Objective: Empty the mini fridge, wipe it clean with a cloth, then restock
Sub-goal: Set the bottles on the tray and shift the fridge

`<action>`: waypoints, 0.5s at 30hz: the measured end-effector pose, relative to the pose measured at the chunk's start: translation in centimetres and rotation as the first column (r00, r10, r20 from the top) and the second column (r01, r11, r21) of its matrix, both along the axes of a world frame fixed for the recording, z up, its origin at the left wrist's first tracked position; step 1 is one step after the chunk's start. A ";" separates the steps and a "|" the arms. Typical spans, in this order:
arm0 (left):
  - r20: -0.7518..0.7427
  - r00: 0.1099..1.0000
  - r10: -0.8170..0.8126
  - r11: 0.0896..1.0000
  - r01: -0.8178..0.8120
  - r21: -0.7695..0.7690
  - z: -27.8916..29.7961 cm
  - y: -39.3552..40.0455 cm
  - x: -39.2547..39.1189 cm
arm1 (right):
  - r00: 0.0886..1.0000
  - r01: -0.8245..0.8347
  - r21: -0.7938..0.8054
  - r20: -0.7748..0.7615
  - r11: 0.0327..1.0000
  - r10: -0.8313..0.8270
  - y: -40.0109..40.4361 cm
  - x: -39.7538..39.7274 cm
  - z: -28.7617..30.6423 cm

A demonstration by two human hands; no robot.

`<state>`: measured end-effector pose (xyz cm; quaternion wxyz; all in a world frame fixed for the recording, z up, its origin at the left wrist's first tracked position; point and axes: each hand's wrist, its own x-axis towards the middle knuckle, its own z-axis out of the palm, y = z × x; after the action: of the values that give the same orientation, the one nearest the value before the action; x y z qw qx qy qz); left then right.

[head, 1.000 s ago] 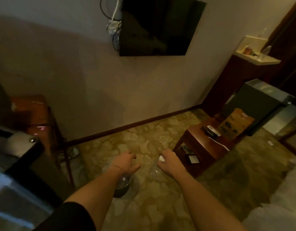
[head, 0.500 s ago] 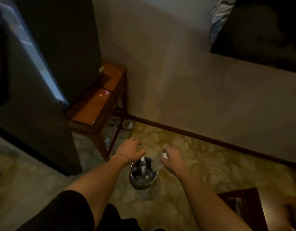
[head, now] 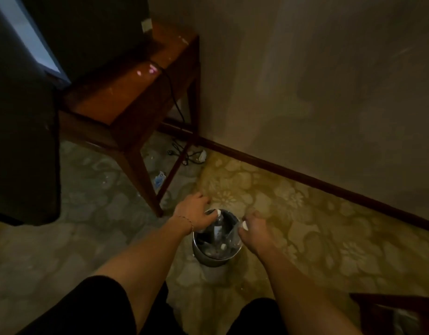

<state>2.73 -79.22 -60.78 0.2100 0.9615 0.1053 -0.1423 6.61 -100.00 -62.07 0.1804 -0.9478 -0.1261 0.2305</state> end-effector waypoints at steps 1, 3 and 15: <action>-0.008 1.000 -0.008 1.000 0.008 -0.002 -2.6 0.0 0.4 | 1.000 0.002 -0.006 -0.012 1.000 -0.002 0.2 0.3 -2.6; -0.023 0.999 -0.026 1.000 0.026 0.002 -7.6 0.0 0.9 | 1.000 -0.016 -0.025 -0.027 1.000 0.015 0.7 1.0 -7.8; 0.063 0.998 -0.007 1.000 0.006 0.015 -23.5 1.0 2.7 | 0.987 -0.146 -0.092 -0.084 0.985 0.138 3.5 2.6 -24.0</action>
<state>5.46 -78.25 -84.26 0.2056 0.9674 0.0964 -0.1118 9.24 -96.48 -86.05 0.1216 -0.9345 -0.1746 0.2854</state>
